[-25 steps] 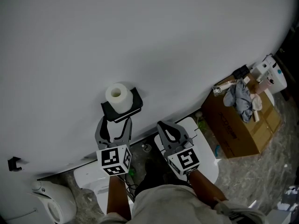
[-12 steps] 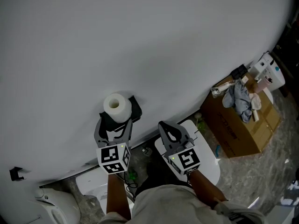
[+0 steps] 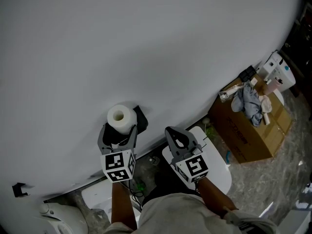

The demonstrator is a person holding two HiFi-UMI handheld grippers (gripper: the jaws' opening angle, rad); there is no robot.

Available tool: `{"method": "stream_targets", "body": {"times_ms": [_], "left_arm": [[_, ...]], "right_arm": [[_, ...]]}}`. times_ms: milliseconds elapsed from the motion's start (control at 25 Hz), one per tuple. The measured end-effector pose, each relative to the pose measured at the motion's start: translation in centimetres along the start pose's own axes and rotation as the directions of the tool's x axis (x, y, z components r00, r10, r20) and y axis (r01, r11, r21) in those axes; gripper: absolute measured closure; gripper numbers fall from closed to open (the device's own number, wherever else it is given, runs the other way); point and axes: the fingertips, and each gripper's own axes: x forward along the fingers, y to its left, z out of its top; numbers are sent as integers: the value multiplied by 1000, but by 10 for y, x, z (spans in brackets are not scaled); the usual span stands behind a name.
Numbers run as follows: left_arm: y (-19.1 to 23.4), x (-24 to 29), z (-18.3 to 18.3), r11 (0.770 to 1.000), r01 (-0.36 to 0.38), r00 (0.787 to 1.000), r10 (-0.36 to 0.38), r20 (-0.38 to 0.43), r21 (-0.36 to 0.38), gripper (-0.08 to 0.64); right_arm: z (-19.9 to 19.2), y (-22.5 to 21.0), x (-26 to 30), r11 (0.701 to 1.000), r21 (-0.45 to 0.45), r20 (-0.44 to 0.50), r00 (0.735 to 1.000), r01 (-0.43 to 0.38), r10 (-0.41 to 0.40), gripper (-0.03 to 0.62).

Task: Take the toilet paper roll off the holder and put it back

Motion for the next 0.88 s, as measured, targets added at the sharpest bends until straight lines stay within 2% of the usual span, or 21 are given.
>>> {"method": "stream_targets", "body": {"times_ms": [360, 680, 880], "left_arm": [[-1, 11, -2, 999, 25, 999, -24, -39, 28, 137], [-3, 17, -8, 995, 18, 996, -9, -93, 94, 137], [0, 22, -10, 995, 0, 994, 11, -111, 102, 137]], "right_arm": [[0, -1, 4, 1000, 4, 4, 1000, 13, -13, 588], [-2, -5, 4, 1000, 6, -12, 1000, 21, -21, 588], [-2, -3, 8, 1000, 3, -13, 1000, 19, -19, 588]]}}
